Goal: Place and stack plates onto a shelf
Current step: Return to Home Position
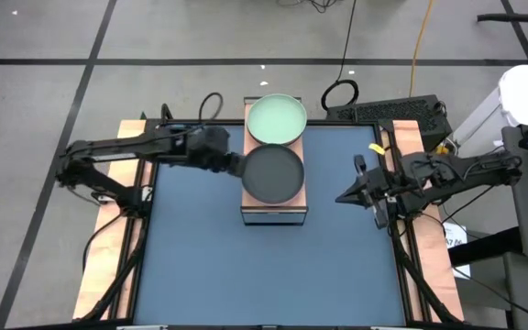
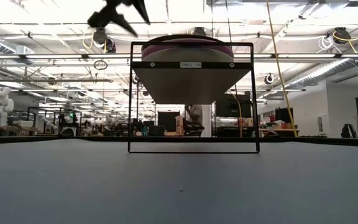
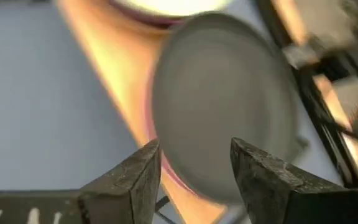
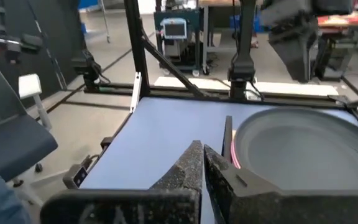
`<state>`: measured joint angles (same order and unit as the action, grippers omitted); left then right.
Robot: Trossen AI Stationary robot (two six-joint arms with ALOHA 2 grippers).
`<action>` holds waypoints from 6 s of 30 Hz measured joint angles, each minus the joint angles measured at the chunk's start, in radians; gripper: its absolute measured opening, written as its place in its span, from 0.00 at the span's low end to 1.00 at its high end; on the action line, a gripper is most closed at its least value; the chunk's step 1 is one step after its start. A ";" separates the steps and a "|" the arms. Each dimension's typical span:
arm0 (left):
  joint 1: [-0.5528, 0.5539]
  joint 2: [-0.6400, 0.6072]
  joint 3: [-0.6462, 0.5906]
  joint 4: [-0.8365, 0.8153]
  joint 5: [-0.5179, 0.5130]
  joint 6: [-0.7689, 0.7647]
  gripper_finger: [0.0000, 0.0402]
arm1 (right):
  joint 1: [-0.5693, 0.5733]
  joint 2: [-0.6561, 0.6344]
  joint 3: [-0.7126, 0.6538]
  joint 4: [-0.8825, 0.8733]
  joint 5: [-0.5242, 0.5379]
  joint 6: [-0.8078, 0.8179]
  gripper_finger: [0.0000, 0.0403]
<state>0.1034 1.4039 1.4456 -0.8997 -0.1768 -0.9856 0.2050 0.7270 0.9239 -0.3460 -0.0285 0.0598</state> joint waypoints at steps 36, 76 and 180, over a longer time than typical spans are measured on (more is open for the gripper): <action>-0.341 -0.342 -0.692 0.906 0.043 0.740 0.01 | 0.000 -0.133 -0.374 0.319 0.104 -0.166 0.00; -0.466 -0.932 -1.379 1.203 -0.164 0.801 0.00 | -0.001 -0.314 -0.905 0.806 0.103 -0.124 0.00; -0.233 -1.390 -1.434 0.918 0.123 1.062 0.00 | -0.016 -0.724 -0.909 0.382 0.027 -0.210 0.00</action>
<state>-0.1295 0.0135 0.0116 0.0180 -0.0540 0.0768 0.1890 0.0032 0.0151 0.0357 -0.0013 -0.1505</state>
